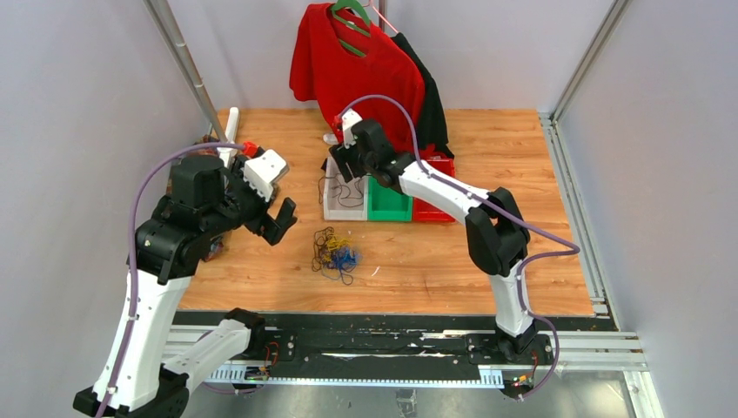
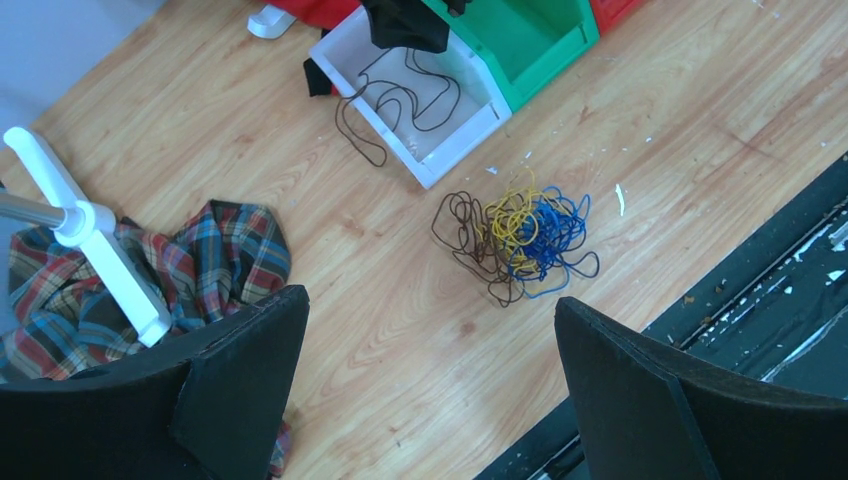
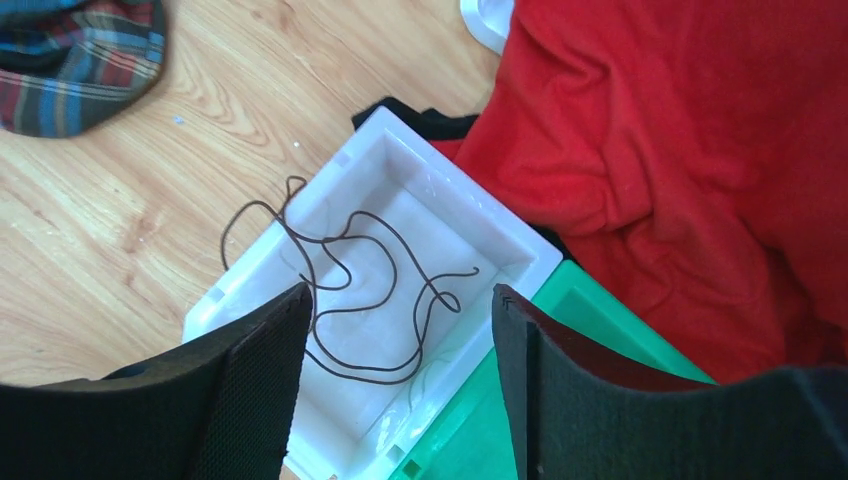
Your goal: Untangle the cables
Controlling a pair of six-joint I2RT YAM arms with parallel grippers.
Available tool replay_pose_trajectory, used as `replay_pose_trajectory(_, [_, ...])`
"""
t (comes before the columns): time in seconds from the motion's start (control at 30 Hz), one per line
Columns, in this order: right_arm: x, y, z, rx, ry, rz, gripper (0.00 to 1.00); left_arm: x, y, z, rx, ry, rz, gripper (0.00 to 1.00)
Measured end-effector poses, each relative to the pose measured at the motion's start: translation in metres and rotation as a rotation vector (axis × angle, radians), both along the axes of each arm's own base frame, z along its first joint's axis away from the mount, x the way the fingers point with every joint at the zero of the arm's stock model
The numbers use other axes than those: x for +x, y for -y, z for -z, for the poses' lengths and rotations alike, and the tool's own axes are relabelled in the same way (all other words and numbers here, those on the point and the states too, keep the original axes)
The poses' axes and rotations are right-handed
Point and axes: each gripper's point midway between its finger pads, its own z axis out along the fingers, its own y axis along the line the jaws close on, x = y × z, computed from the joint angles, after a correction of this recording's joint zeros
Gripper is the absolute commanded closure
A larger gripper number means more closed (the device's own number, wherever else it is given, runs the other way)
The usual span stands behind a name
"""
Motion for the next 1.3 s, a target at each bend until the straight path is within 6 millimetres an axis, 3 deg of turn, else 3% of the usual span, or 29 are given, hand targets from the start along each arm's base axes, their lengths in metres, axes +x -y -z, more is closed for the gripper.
replay_pose_trajectory(0.17, [-0.006, -0.012, -0.019, -0.026, 0.047, -0.098, 0.31, 0.005, -0.002, -0.002, 0.009, 0.0, -0.016, 0.02])
replay_pose_trajectory(0.27, [-0.011, -0.029, -0.034, -0.063, 0.096, -0.183, 0.32, 0.013, -0.007, -0.002, 0.007, -0.013, -0.046, 0.02])
replay_pose_trajectory(0.43, [-0.025, -0.057, -0.041, -0.129, 0.16, -0.343, 0.34, 0.036, -0.036, 0.0, -0.031, -0.06, -0.185, 0.02])
replay_pose_trajectory(0.57, [-0.029, -0.071, -0.025, -0.202, 0.174, -0.432, 0.36, 0.046, -0.045, 0.009, -0.056, -0.108, -0.227, 0.02])
replay_pose_trajectory(0.77, [-0.033, -0.075, 0.028, -0.34, 0.139, -0.517, 0.41, 0.041, -0.036, 0.005, -0.102, -0.114, -0.191, 0.02])
replay_pose_trajectory(0.83, [-0.032, -0.076, 0.043, -0.377, 0.129, -0.529, 0.47, 0.04, -0.034, 0.004, -0.108, -0.113, -0.185, 0.02])
replay_pose_trajectory(0.93, [-0.031, -0.078, 0.052, -0.402, 0.135, -0.537, 0.65, 0.039, -0.033, 0.003, -0.113, -0.112, -0.177, 0.02])
replay_pose_trajectory(0.97, [-0.032, -0.078, 0.053, -0.408, 0.138, -0.535, 0.72, 0.039, -0.032, 0.002, -0.114, -0.11, -0.175, 0.02])
replay_pose_trajectory(1.03, [-0.03, -0.078, 0.052, -0.415, 0.146, -0.528, 0.96, 0.037, -0.032, 0.002, -0.116, -0.108, -0.173, 0.02])
replay_pose_trajectory(1.3, [-0.025, -0.077, 0.048, -0.382, 0.181, -0.466, 0.99, 0.03, -0.031, 0.0, -0.121, -0.092, -0.166, 0.02])
